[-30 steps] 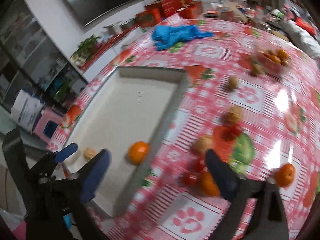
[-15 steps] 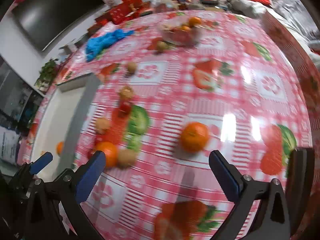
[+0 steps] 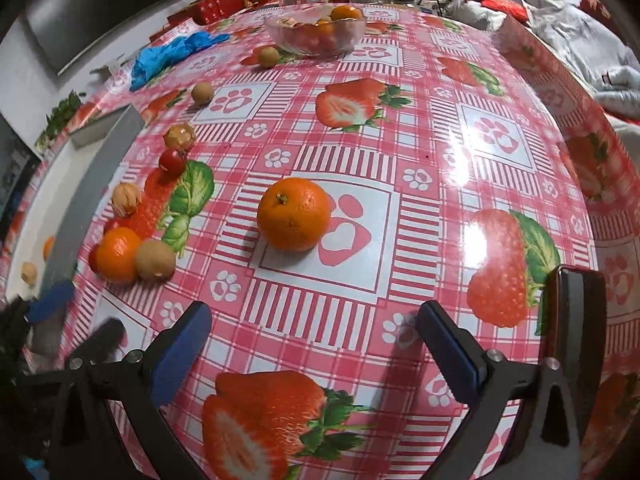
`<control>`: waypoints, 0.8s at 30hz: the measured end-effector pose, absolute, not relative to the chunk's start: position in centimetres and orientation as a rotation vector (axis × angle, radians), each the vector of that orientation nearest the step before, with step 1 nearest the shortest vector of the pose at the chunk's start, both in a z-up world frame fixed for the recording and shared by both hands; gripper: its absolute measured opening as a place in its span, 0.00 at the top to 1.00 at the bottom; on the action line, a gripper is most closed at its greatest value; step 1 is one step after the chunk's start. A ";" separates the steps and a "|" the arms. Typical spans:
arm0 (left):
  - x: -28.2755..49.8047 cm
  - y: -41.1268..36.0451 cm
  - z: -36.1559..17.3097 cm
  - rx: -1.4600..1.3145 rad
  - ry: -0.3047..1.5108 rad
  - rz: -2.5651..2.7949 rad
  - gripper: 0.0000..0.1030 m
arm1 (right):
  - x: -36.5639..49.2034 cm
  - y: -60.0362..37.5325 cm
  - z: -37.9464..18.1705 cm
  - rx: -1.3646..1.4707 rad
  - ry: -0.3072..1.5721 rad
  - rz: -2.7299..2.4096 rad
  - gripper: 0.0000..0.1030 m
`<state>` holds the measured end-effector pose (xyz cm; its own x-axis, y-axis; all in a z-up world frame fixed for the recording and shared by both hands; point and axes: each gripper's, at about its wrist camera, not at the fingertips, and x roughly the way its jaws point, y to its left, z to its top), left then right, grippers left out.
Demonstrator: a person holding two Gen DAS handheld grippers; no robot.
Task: Organize fruits
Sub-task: 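Withdraw both open tools from the tray back toward the fruit pile, then close the left tool on the red tomato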
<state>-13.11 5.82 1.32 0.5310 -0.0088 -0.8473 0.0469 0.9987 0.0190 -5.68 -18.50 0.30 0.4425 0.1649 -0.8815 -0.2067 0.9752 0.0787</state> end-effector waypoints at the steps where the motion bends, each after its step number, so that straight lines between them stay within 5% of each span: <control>1: -13.0 5.9 1.3 0.042 1.014 -0.036 0.21 | -5.7 -18.4 0.2 -0.052 1.085 0.228 0.00; 24: -9.3 6.2 0.8 0.016 1.001 0.007 0.21 | -5.2 -17.5 -0.2 -0.133 1.008 0.212 0.00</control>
<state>-9.26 6.18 0.83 0.5393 0.0135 -0.8420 0.0014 0.9999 0.0169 -5.19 -17.52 -0.23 0.5156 0.1147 -0.8491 -0.2368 0.9715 -0.0125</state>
